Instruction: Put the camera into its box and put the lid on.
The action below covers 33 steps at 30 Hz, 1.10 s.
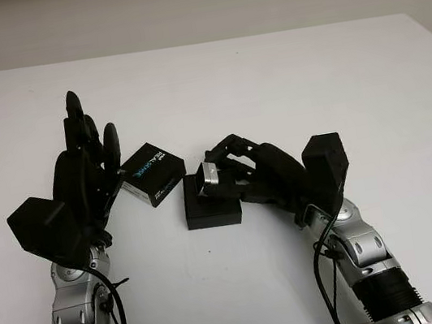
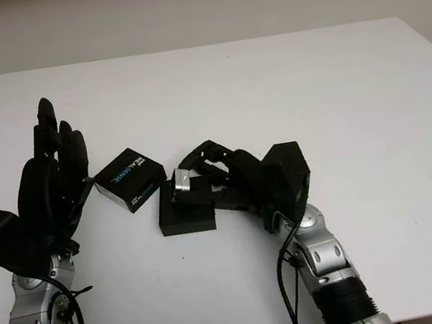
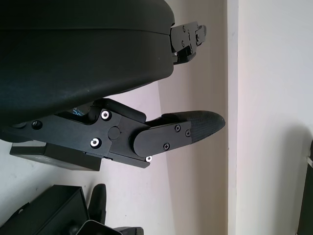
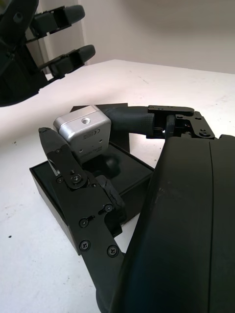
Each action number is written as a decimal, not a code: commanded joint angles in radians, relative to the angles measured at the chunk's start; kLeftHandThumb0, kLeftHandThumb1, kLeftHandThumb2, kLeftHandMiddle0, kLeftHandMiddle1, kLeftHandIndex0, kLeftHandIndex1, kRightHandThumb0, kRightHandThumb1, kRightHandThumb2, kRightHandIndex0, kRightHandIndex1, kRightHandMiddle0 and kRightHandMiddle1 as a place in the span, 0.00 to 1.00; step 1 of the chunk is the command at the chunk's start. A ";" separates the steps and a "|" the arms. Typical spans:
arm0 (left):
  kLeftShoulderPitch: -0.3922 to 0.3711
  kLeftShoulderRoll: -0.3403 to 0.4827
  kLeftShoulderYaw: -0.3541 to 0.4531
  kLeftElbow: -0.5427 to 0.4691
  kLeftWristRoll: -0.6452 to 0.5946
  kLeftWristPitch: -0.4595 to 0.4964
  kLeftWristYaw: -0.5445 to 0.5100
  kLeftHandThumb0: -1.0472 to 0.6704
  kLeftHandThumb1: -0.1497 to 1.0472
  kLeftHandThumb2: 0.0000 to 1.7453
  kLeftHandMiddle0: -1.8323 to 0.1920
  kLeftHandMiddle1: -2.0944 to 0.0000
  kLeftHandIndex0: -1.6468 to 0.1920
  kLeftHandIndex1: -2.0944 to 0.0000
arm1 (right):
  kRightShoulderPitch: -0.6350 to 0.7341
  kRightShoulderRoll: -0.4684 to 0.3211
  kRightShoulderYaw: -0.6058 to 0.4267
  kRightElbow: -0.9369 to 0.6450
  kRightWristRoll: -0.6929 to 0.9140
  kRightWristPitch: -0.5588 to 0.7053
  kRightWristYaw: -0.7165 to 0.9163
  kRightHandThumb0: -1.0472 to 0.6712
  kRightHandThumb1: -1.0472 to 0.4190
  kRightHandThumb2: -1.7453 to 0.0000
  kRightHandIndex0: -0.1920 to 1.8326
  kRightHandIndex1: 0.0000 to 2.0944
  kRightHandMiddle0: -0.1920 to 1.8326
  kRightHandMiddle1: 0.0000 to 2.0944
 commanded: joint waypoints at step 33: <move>0.011 -0.008 -0.003 -0.018 0.002 0.003 0.006 0.27 1.00 0.32 0.99 0.97 1.00 0.98 | 0.010 0.027 0.031 0.065 -0.064 -0.070 -0.008 0.39 0.04 0.97 0.20 0.03 0.23 0.83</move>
